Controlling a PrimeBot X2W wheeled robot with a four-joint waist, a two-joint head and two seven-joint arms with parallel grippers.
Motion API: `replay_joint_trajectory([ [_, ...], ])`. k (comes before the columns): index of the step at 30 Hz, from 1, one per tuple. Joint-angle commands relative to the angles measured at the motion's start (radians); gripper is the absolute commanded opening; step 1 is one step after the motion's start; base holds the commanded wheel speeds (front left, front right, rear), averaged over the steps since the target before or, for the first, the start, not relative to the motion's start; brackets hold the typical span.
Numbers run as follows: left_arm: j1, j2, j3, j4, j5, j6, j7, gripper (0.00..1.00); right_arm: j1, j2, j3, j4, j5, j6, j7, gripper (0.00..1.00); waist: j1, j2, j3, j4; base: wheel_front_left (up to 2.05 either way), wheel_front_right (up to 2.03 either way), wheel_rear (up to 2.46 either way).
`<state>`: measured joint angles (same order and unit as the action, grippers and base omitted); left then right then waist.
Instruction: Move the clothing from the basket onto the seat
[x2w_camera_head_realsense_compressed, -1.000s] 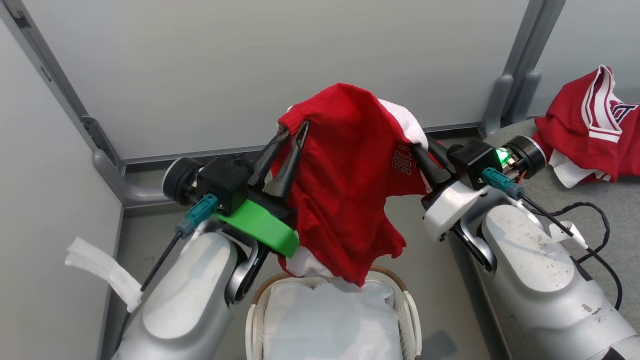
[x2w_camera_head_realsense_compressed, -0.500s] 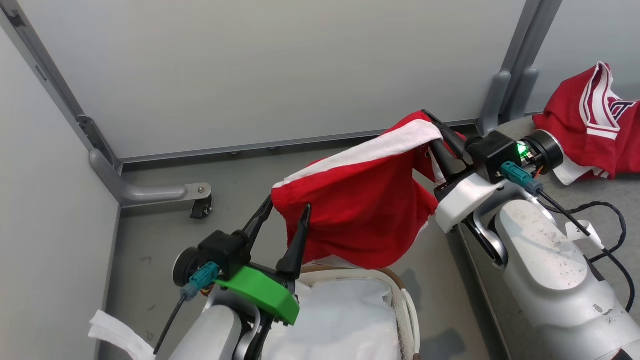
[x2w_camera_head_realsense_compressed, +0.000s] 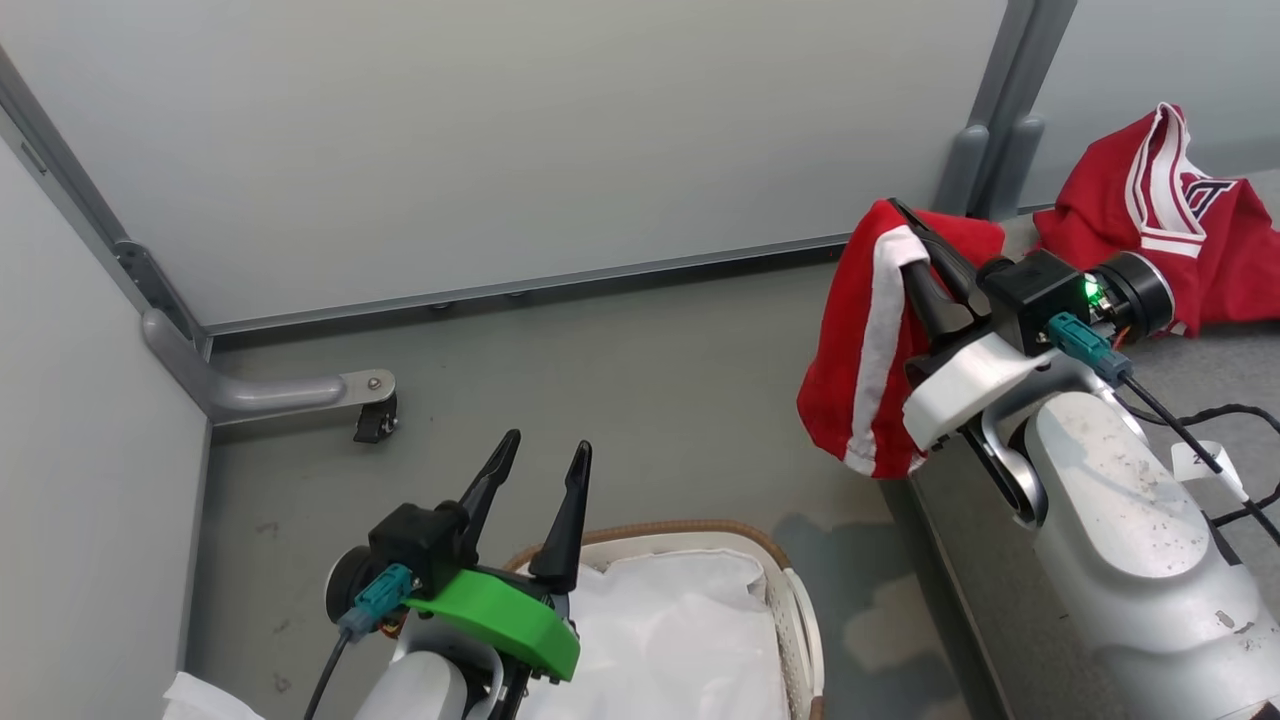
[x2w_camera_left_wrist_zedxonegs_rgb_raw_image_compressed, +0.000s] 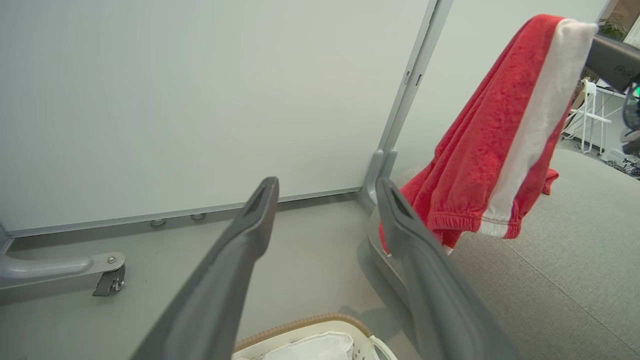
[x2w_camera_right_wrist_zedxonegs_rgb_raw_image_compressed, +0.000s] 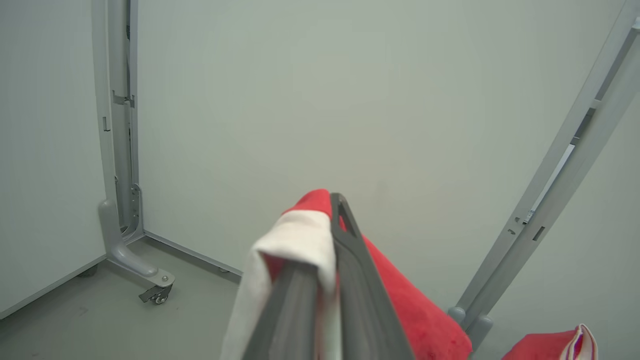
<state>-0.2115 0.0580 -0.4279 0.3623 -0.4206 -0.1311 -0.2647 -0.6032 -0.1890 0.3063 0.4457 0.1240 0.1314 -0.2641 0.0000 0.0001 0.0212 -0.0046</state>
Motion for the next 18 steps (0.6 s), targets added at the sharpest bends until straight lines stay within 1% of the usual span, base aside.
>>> replay_joint_trajectory([
  [1, 0.014, -0.001, 0.002, -0.004, 0.011, 0.002, 0.001, 1.00, 0.015, -0.004, -0.006, -0.004, -0.006, -0.001, 0.000, 0.00, 0.0000, -0.0001, 0.003, -0.008, 0.00, 0.00, 0.00],
  [11, 0.021, -0.006, 0.004, -0.013, 0.032, 0.001, 0.001, 1.00, 0.009, 0.007, -0.036, -0.013, -0.010, -0.001, 0.000, 0.00, 0.0000, -0.0001, 0.026, -0.066, 0.00, 0.00, 0.00],
  [18, 0.009, -0.006, 0.000, -0.030, 0.041, 0.001, 0.001, 1.00, -0.006, 0.008, -0.050, -0.029, -0.015, -0.001, 0.000, 0.00, 0.0000, -0.0001, 0.063, -0.150, 0.00, 0.00, 0.00],
])
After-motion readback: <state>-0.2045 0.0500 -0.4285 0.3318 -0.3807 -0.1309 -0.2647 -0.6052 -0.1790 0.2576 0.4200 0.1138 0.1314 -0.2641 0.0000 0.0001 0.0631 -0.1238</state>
